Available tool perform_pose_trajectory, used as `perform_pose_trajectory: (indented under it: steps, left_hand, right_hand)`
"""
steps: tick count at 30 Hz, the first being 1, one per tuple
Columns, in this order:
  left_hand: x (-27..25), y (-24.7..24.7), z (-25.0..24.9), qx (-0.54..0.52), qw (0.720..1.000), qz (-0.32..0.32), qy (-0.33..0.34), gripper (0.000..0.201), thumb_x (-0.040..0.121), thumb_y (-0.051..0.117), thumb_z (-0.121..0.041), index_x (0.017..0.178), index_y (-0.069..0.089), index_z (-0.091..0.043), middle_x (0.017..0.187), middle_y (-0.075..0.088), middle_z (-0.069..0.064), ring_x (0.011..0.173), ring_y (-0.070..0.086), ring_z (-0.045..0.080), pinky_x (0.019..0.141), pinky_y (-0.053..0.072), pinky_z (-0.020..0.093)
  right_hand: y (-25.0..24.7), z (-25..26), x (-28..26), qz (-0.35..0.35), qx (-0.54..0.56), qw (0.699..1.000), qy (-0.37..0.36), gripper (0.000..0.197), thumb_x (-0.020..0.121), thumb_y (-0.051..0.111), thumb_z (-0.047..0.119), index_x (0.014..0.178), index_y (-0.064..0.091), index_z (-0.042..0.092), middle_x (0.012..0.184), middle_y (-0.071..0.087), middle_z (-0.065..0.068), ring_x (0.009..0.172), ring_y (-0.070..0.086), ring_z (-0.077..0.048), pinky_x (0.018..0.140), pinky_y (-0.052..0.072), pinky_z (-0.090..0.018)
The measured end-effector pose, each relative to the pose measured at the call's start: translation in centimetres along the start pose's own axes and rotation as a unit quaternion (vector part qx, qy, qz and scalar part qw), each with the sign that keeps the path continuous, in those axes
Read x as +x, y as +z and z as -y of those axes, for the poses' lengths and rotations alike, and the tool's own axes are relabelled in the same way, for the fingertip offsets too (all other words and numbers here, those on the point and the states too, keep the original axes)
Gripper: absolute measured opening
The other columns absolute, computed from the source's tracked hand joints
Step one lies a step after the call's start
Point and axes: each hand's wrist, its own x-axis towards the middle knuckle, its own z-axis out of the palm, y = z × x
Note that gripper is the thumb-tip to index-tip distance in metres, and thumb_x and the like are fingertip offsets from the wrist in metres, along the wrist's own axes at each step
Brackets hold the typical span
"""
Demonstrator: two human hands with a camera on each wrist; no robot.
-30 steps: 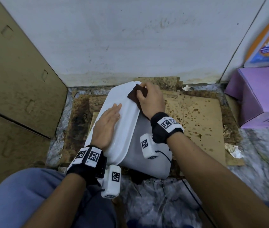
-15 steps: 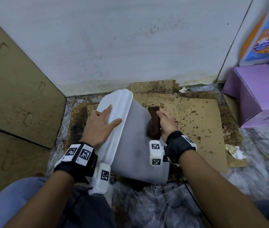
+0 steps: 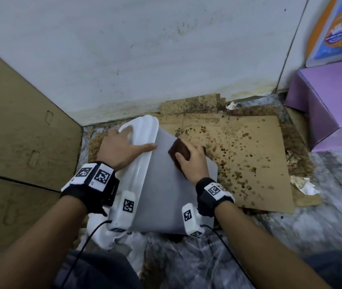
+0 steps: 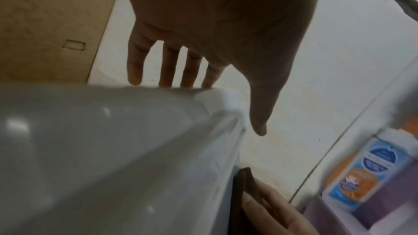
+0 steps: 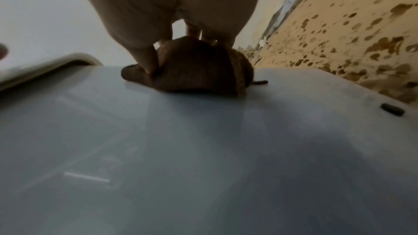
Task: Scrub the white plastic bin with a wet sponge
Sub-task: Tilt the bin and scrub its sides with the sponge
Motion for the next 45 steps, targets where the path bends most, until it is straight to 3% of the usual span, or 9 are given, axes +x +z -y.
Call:
perform_pose_trajectory:
  steps: [4,8,11,15,20,27,31,40,45]
  left_hand:
    - [-0.5,0.7,-1.5,0.064,0.998,-0.009,-0.006,0.100,0.072,0.065,-0.071,0.152,0.029,-0.024,0.144,0.033,0.020,0.134,0.036,0.038,0.107,0.036,0.049]
    - [-1.0,1.0,-2.1,0.120,0.993,0.004,0.018,0.084,0.070,0.072,-0.052,0.133,0.038,-0.007,0.126,0.051,0.016,0.114,0.052,0.039,0.077,0.041,0.039]
    - [-1.3,1.1,-1.7,0.116,0.993,0.005,0.016,0.077,0.066,0.074,-0.042,0.124,0.038,-0.005,0.113,0.055,0.014,0.103,0.056,0.038,0.070,0.039,0.037]
    - [-1.9,0.9,-0.2,0.084,0.996,-0.016,0.028,0.079,0.068,0.075,-0.033,0.130,0.035,-0.005,0.116,0.055,0.017,0.105,0.055,0.037,0.080,0.043,0.039]
    - [-3.1,0.7,0.3,0.023,0.996,-0.042,0.078,0.100,0.057,0.066,-0.035,0.147,0.026,-0.015,0.123,0.057,0.014,0.109,0.054,0.038,0.093,0.047,0.051]
    - [-3.0,-2.7,-2.7,-0.060,0.974,-0.156,0.154,0.093,0.064,0.077,-0.013,0.148,0.039,-0.021,0.128,0.064,0.015,0.114,0.059,0.039,0.091,0.046,0.036]
    - [-2.8,-4.3,-3.0,-0.130,0.949,-0.209,0.198,0.094,0.054,0.067,-0.025,0.146,0.044,-0.028,0.133,0.062,0.005,0.119,0.060,0.030,0.102,0.047,0.039]
    - [-2.5,0.8,1.5,-0.176,0.910,-0.243,0.287,0.088,0.054,0.070,-0.010,0.139,0.051,-0.020,0.133,0.048,-0.026,0.125,0.054,0.019,0.101,0.048,0.043]
    - [-2.3,-0.1,1.5,-0.125,0.947,-0.159,0.248,0.103,0.055,0.070,-0.021,0.151,0.034,-0.028,0.136,0.039,0.003,0.123,0.041,0.016,0.101,0.038,0.031]
  right_hand:
    - [0.0,-1.7,-0.4,0.012,-0.042,0.998,-0.049,0.054,0.093,0.055,0.039,0.143,0.042,0.027,0.145,0.040,0.001,0.131,0.039,-0.021,0.109,0.035,-0.047]
    - [0.2,-2.3,-0.8,0.032,-0.044,0.996,-0.076,0.057,0.093,0.050,0.045,0.147,0.034,0.033,0.154,0.033,0.006,0.140,0.030,-0.017,0.111,0.031,-0.053]
    - [0.4,-2.0,-1.1,0.029,-0.047,0.994,-0.090,0.057,0.093,0.052,0.044,0.147,0.034,0.034,0.154,0.033,0.007,0.142,0.028,-0.015,0.112,0.029,-0.052]
    - [0.8,-1.2,-1.9,0.014,-0.064,0.991,-0.113,0.058,0.092,0.059,0.042,0.145,0.038,0.034,0.151,0.037,0.008,0.142,0.027,-0.015,0.112,0.028,-0.046]
    - [0.9,-0.3,-2.7,-0.044,-0.077,0.990,-0.112,0.054,0.089,0.061,0.047,0.140,0.045,0.036,0.143,0.045,0.011,0.135,0.033,-0.013,0.096,0.021,-0.032]
    - [-0.7,3.4,-1.9,-0.119,-0.016,0.984,-0.133,0.053,0.084,0.063,0.049,0.134,0.054,0.033,0.137,0.052,0.007,0.127,0.040,-0.016,0.104,0.027,-0.043]
    - [-1.9,6.2,-1.0,-0.173,-0.013,0.970,-0.172,0.050,0.084,0.067,0.044,0.132,0.057,0.030,0.130,0.048,0.001,0.120,0.038,-0.016,0.103,0.029,-0.038]
    - [-1.9,4.2,-2.5,-0.131,-0.079,0.971,-0.183,0.052,0.090,0.059,0.045,0.139,0.049,0.032,0.123,0.044,-0.002,0.113,0.039,-0.018,0.099,0.036,-0.038]
    - [-1.5,4.3,-3.3,-0.132,-0.088,0.971,-0.177,0.049,0.091,0.058,0.043,0.139,0.050,0.031,0.124,0.044,-0.002,0.113,0.040,-0.018,0.097,0.033,-0.034]
